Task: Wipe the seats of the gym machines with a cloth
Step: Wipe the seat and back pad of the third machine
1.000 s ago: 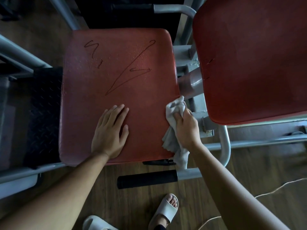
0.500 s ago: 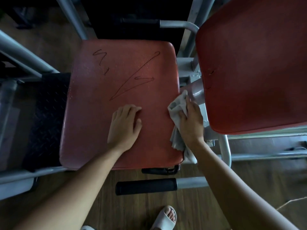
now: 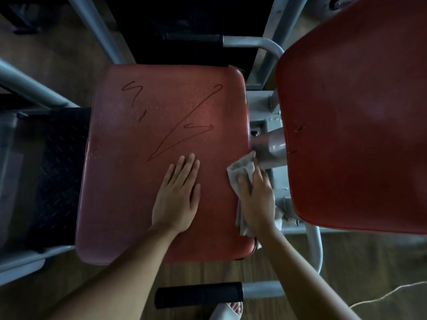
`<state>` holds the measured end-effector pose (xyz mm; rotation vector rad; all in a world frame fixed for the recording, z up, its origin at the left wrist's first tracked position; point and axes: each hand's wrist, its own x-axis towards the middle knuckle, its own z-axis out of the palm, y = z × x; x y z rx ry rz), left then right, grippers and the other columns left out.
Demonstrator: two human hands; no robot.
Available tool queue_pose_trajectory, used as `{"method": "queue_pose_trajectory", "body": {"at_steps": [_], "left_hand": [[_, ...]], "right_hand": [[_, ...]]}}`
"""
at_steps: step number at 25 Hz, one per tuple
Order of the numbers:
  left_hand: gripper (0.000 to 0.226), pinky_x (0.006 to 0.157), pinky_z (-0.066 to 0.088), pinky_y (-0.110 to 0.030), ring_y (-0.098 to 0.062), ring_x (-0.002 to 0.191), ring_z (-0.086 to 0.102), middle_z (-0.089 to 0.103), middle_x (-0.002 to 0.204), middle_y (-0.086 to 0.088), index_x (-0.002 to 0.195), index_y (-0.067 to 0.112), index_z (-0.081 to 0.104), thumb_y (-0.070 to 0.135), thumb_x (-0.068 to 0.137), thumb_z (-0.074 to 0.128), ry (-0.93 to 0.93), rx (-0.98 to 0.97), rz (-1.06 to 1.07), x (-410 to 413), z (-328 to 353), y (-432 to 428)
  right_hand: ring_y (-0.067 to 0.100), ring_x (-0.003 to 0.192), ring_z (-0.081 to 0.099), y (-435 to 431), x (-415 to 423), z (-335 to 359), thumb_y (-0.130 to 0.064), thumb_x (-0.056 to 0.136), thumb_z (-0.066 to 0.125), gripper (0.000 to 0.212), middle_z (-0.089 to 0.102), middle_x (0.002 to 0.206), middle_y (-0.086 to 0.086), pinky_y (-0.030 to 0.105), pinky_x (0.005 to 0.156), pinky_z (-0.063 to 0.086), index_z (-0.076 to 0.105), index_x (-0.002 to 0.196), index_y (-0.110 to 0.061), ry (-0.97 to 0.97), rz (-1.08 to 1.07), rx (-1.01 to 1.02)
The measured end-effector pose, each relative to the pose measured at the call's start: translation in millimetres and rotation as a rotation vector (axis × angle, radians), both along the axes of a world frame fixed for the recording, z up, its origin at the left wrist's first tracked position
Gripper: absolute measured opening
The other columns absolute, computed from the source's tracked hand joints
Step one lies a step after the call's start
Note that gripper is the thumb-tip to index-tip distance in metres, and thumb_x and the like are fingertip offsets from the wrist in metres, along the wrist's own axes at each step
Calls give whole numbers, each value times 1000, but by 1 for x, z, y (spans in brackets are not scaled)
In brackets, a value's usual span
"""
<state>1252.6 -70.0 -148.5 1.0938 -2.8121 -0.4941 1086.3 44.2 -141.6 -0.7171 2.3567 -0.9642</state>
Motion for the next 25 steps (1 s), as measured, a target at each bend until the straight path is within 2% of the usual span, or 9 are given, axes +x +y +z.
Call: {"method": "queue_pose_trajectory", "body": {"at_steps": [2,5,9,12,16,19,21,23,25], "left_hand": [[56,126,13,-38,-13,155,6,15,167,2,157,13,26,30,105,30,-16,15,4,0,0,1],[55,126,13,-39,-15,155,8,17,167,1,157,13,27,29,104,31,-11,13,0,0,-1,0],[54,126,15,-41,-16,155,8,16,167,-1,157,12,27,30,106,29,-16,-1,-12,1,-2,1],[55,126,15,-41,-15,155,6,15,167,0,157,12,25,31,106,28,-27,-3,-9,0,-2,1],[55,125,16,-41,-15,155,6,15,167,1,157,12,26,30,105,30,-24,-2,0,0,-2,1],[54,125,17,-42,-16,155,8,17,166,0,157,11,28,29,105,30,-9,-7,-9,0,-2,1],[54,125,17,-42,-16,155,8,16,167,0,157,12,27,29,105,29,-10,-17,-10,0,-3,1],[54,126,16,-42,-17,155,8,17,166,0,157,12,27,29,105,29,-5,-19,-10,-1,-3,1],[55,126,15,-41,-16,155,8,15,167,0,157,12,26,29,105,29,-10,-19,-10,0,-3,1]], "right_hand": [[19,125,56,11,9,-5,-51,99,41,54,56,138,2,46,98,51,47,144,-21,44,-3,37],[22,123,57,-20,-7,-4,-40,103,48,49,61,133,7,36,99,48,47,146,-17,26,-70,2],[19,100,65,-59,-29,0,-35,104,50,33,68,108,4,34,84,53,62,121,-10,-4,-108,-104],[13,106,61,-28,-12,8,-35,104,51,35,65,114,-1,24,87,45,60,129,-12,-7,-116,-45],[18,117,58,-14,-4,9,-29,103,52,42,62,126,5,23,92,42,52,143,-14,37,-54,3],[21,105,63,-54,-29,3,-28,105,51,32,63,107,2,4,70,36,60,127,-7,-5,-80,-38],[23,99,65,-68,-38,2,-28,105,49,28,62,99,-1,1,63,35,62,115,-5,-17,-101,-74],[24,101,64,-54,-31,3,-30,105,50,30,65,103,4,3,66,35,61,119,-7,-3,-99,-56],[22,114,60,-27,-14,7,-32,104,50,40,64,122,7,10,83,39,54,139,-12,-1,-71,2]]}}
